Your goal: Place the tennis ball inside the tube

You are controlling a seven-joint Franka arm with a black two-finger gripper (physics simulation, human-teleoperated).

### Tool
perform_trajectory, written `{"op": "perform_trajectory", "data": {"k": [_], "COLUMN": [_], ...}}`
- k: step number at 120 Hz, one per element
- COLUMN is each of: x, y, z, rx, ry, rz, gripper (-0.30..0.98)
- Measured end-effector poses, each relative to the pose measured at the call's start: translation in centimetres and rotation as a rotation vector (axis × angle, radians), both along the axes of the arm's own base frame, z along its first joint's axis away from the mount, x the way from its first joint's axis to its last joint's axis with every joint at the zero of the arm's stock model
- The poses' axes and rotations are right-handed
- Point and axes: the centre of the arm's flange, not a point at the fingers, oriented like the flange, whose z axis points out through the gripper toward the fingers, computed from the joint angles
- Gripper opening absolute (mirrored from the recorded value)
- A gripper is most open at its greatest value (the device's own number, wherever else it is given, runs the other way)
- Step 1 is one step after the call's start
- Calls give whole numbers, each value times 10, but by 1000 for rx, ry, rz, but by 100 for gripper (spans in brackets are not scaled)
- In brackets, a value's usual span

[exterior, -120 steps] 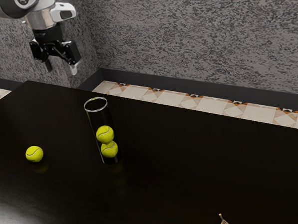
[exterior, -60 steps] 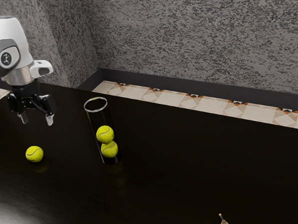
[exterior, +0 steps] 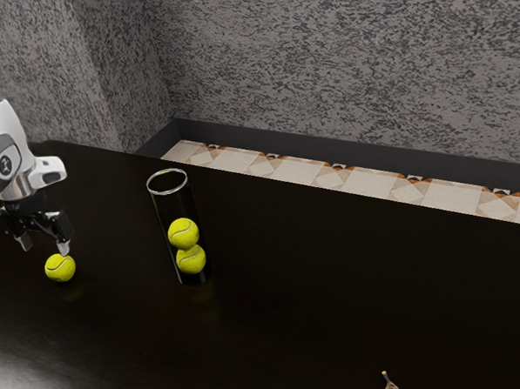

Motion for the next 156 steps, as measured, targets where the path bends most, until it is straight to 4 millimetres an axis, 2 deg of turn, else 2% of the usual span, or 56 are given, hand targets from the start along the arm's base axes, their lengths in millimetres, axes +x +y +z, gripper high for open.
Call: {"op": "perform_trajectory", "data": {"k": [24, 45, 58, 93, 114, 134, 156], "x": [10, 25, 30, 39, 43, 56, 59], "y": [30, 32, 47, 63, 82, 86, 86], "z": [-35, -48, -65, -83, -95, -108, -123], "rx": [-10, -26, -37, -39, -35, -35, -41], "ry": [-4, -28, -20, -15, -10, -8, 5], "rz": [-33, -56, -43, -50, -41, -57, -68], "gripper": [69, 69, 69, 69, 69, 69, 69]}}
